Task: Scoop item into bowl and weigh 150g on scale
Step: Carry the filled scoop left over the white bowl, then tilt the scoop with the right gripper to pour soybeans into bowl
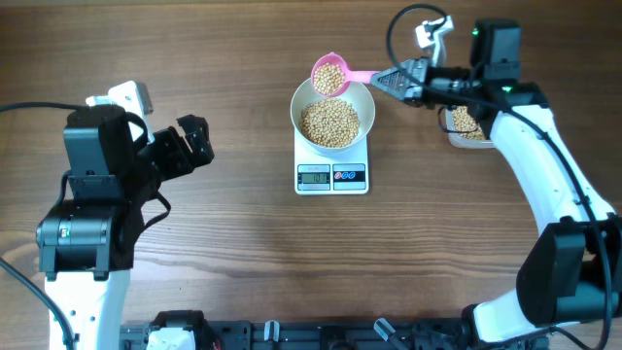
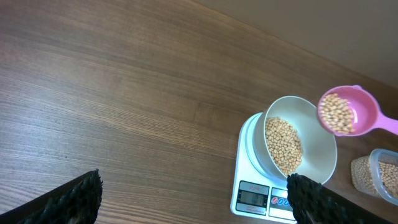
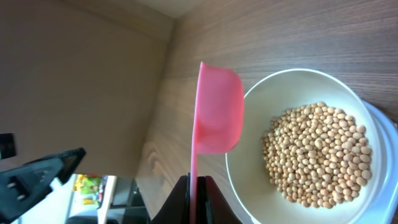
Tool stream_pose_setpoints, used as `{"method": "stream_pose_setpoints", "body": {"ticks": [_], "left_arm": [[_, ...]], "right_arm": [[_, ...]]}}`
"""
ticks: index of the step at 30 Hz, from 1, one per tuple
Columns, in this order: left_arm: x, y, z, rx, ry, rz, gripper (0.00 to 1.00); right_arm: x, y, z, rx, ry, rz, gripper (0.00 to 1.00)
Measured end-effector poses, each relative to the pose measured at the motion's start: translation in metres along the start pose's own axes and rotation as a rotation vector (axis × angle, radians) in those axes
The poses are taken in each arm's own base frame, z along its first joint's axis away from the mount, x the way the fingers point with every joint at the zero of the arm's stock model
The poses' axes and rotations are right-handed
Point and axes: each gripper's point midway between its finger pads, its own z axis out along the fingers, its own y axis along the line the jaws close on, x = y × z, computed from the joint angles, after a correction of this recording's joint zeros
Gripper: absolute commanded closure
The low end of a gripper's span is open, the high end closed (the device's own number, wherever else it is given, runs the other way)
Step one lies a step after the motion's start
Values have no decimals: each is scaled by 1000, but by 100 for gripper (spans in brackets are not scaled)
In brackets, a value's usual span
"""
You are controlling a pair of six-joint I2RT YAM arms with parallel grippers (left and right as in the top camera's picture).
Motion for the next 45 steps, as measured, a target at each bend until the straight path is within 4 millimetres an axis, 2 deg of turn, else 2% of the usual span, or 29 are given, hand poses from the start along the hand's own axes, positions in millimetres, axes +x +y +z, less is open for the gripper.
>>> {"method": "stream_pose_setpoints", "body": {"ticks": [8, 23, 33, 45], "left_arm": [[0, 0, 0, 0, 0, 0, 0], [0, 0, 0, 0, 0, 0, 0], [0, 0, 0, 0, 0, 0, 0], [0, 0, 0, 0, 0, 0, 0]], "right_arm": [[8, -18, 20, 178, -15, 1, 96], [4, -29, 26, 294, -40, -144, 96], [24, -20, 33, 369, 12, -234, 95], [22, -10, 24, 513, -15, -436, 96]]}}
